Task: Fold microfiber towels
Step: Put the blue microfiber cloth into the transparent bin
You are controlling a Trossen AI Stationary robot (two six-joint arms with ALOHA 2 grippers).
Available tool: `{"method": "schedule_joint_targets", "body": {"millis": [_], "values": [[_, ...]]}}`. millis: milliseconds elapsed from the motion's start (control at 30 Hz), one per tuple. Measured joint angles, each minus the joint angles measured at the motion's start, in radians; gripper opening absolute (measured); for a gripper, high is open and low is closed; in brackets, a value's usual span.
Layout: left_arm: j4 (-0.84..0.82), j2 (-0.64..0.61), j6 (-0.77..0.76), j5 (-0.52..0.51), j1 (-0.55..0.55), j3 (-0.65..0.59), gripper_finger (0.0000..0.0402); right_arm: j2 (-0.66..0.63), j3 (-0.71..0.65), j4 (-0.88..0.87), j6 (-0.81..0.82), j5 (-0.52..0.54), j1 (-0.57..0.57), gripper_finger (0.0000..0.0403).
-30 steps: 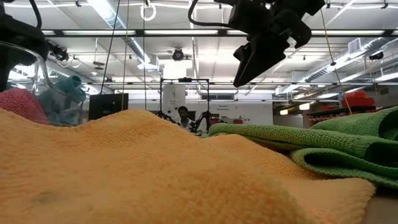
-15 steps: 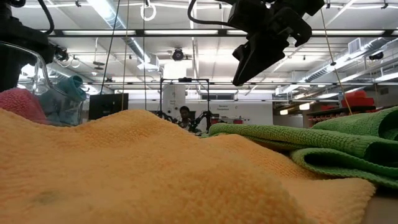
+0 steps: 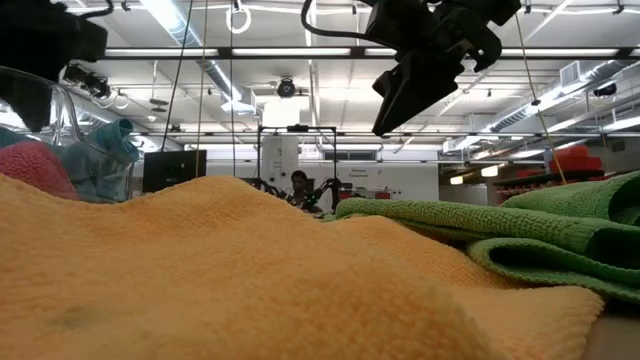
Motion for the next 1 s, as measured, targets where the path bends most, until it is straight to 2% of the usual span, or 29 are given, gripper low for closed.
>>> {"method": "schedule_joint_targets", "body": {"millis": [133,233,367,533,733,1000], "values": [[0.165,0.0,0.194,0.034,0.002,0.022,0.0192,0.0,0.0,0.003,-0.005,0.0,0.0,0.011],[0.266,0.012,0.246,0.15,0.0,0.022,0.0178,0.0,0.0,0.002,-0.001,0.0,-0.001,0.011],[0.249,0.084,0.221,0.335,-0.003,0.022,0.0156,0.0,0.0,0.003,-0.005,0.0,-0.001,0.011],[0.188,0.224,0.244,0.425,-0.012,0.022,0.0123,0.0,0.0,0.007,-0.005,0.0,-0.001,0.011],[0.038,0.37,0.321,0.434,0.019,0.022,0.0084,0.0,0.0,0.015,-0.005,0.0,-0.001,0.011],[0.051,0.493,0.388,0.421,0.024,0.022,0.0049,0.0,0.0,0.018,0.003,0.0,-0.001,0.011]]}}
